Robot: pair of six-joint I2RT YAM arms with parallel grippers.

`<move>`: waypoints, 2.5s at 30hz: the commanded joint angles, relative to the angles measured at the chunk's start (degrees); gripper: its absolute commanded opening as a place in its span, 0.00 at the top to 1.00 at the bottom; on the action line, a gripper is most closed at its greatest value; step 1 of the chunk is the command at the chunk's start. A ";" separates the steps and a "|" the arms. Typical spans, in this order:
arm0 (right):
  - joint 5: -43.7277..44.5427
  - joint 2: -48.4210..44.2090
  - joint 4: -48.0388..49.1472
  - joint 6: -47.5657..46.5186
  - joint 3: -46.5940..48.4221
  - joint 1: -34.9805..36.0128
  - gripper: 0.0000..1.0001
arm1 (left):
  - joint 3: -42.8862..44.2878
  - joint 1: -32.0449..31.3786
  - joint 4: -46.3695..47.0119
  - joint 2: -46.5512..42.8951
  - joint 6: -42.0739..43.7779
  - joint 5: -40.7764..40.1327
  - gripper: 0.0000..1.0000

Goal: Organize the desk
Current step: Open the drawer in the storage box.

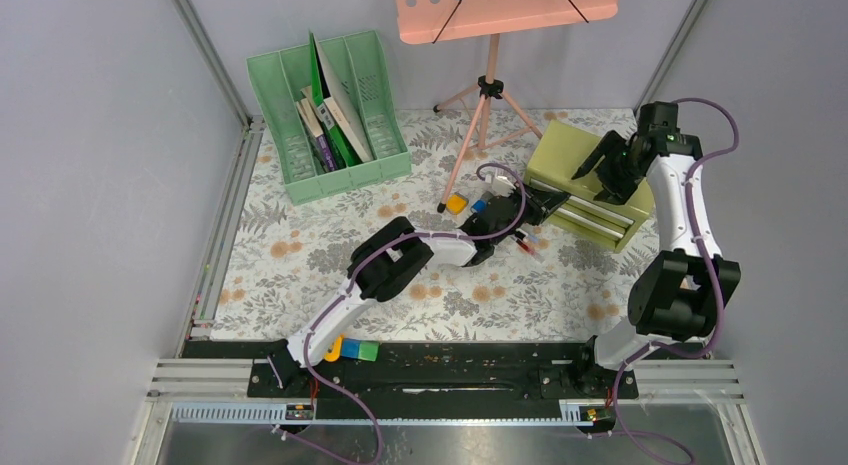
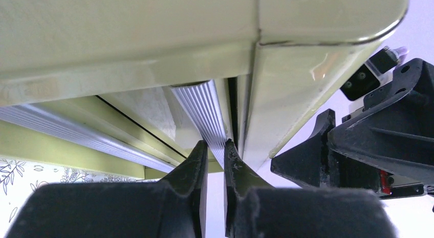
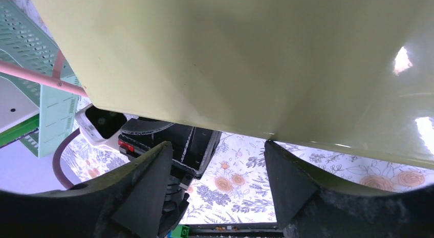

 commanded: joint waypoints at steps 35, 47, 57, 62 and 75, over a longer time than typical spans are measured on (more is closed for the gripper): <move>13.93 7.00 4.23 -1.62 6.31 4.37 0.45 | -19.23 0.50 2.92 -17.15 2.90 12.17 1.00; 15.77 6.14 6.18 -2.66 2.12 5.34 0.45 | -33.99 0.48 7.29 -30.19 12.04 9.10 0.56; 20.51 6.95 8.85 -4.07 -1.51 9.27 0.62 | -50.52 0.43 8.71 -49.64 19.93 4.27 0.52; 20.77 6.97 8.33 -4.47 -2.08 10.20 0.69 | -55.61 0.71 5.27 -58.32 24.78 -0.39 0.50; 13.45 5.32 4.68 -5.56 -3.67 10.87 0.90 | -56.70 6.37 -9.07 -72.44 30.69 -7.04 0.29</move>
